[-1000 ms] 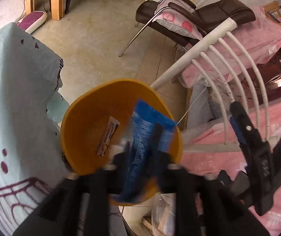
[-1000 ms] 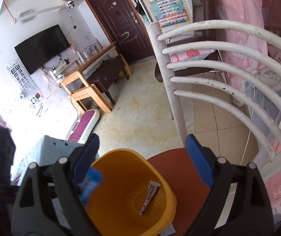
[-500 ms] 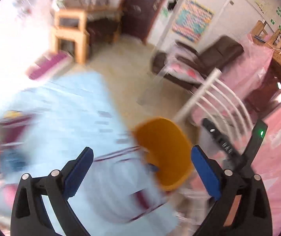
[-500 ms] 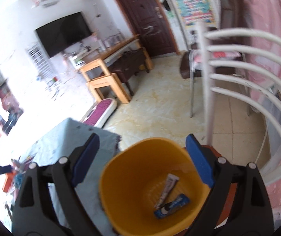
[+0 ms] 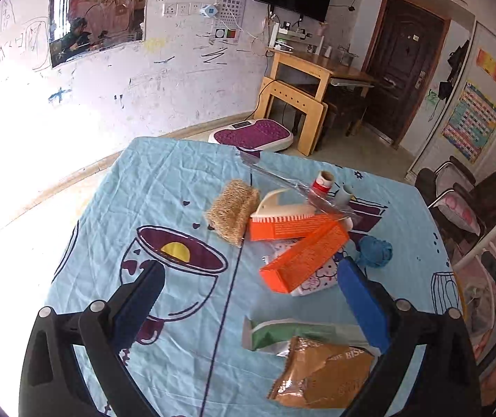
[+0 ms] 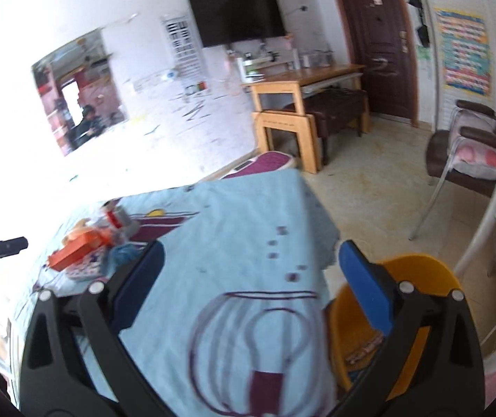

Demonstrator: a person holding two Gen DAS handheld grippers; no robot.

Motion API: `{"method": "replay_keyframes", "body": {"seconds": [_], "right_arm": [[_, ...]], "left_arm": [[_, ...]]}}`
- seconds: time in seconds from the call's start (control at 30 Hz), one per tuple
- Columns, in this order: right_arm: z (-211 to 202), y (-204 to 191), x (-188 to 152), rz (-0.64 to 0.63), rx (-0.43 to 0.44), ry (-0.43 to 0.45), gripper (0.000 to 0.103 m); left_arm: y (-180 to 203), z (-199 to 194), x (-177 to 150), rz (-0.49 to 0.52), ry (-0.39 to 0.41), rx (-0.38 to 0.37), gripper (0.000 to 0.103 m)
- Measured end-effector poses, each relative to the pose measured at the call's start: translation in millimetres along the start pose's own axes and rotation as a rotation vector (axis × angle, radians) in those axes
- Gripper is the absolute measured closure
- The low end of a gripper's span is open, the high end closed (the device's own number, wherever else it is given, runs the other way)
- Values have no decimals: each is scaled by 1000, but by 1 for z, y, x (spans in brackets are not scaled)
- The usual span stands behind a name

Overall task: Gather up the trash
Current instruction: 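Move both tools back over the trash on the table, then grasp the blue yarn ball with the right tool while the left grasps the long orange box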

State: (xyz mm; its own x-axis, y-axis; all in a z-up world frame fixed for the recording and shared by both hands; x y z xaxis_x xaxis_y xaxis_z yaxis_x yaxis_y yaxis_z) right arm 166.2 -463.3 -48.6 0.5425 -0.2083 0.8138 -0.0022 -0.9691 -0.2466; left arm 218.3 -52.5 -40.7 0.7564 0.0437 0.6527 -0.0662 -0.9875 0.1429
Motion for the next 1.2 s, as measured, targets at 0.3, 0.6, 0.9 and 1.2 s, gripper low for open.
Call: {"method": "replay_keyframes", "body": {"seconds": [0.3,0.6,0.9,1.2], "right_arm": [[35,-108,-20,-233,165,-83,6],[83,-158,-28,-416,154,-227,7],[121,-159,-34,-413,100,-340,69],[93,-139,-11,-283,143,-240,77]], "left_arm": [[21,11,-11,219,64,51,8],[23,22,-16,244,57,9,8],[21,31,-15,247,50,-26,8],[44,39,-11,295,51,-58,8]]}}
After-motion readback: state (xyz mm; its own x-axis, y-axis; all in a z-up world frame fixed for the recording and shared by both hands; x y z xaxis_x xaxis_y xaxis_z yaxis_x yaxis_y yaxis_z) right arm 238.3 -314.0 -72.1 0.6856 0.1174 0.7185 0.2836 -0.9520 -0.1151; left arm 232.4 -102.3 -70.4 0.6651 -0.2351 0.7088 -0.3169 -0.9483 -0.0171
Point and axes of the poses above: each gripper's, at about its wrist camera, not at the fingertips, and z roughly the way its jaws point, y to its right, x to its top, the point moved 4 cm from there along z, roughly the way its jaws point
